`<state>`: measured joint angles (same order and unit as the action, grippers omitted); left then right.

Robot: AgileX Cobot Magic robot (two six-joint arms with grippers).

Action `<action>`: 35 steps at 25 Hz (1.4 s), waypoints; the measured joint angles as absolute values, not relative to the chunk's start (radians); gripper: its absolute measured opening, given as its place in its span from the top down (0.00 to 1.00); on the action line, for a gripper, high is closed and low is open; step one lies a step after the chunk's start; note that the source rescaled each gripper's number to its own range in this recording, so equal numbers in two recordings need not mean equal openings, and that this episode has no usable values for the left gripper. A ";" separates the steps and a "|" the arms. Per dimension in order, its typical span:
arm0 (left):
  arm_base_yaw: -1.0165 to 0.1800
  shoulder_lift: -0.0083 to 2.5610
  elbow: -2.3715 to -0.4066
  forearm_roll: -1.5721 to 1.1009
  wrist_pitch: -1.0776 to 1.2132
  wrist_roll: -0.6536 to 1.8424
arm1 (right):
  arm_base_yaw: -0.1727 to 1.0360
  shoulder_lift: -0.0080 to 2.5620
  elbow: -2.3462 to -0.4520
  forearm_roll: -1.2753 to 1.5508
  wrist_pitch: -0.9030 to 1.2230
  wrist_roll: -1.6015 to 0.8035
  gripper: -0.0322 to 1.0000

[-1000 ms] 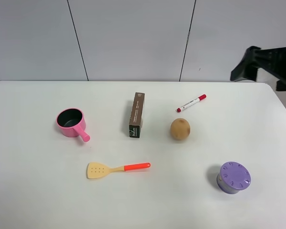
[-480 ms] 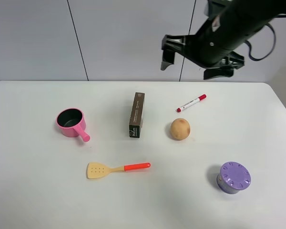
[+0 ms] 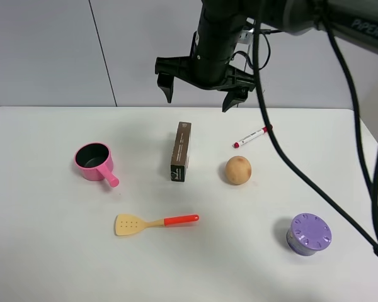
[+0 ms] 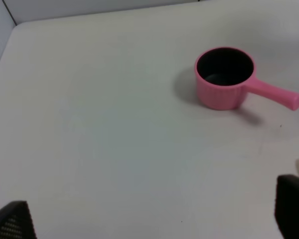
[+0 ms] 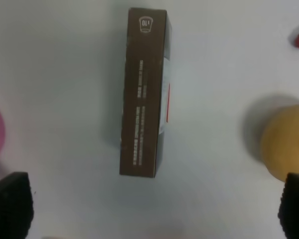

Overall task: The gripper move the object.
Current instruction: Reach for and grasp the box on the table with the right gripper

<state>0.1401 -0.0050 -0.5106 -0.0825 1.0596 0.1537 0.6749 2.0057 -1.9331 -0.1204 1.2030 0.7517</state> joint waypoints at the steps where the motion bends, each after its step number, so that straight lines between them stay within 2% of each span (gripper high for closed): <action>1: 0.140 -0.005 -0.511 -0.082 1.060 0.154 | 0.675 2.024 -1.947 -0.124 1.205 0.757 0.00; 17: 0.140 -0.005 -0.511 -0.082 1.060 0.154 | 0.676 2.226 -1.967 -0.159 1.131 0.893 0.00; 35: 0.140 -0.005 -0.511 -0.082 1.060 0.154 | 0.676 2.349 -1.977 -0.088 1.010 0.909 0.00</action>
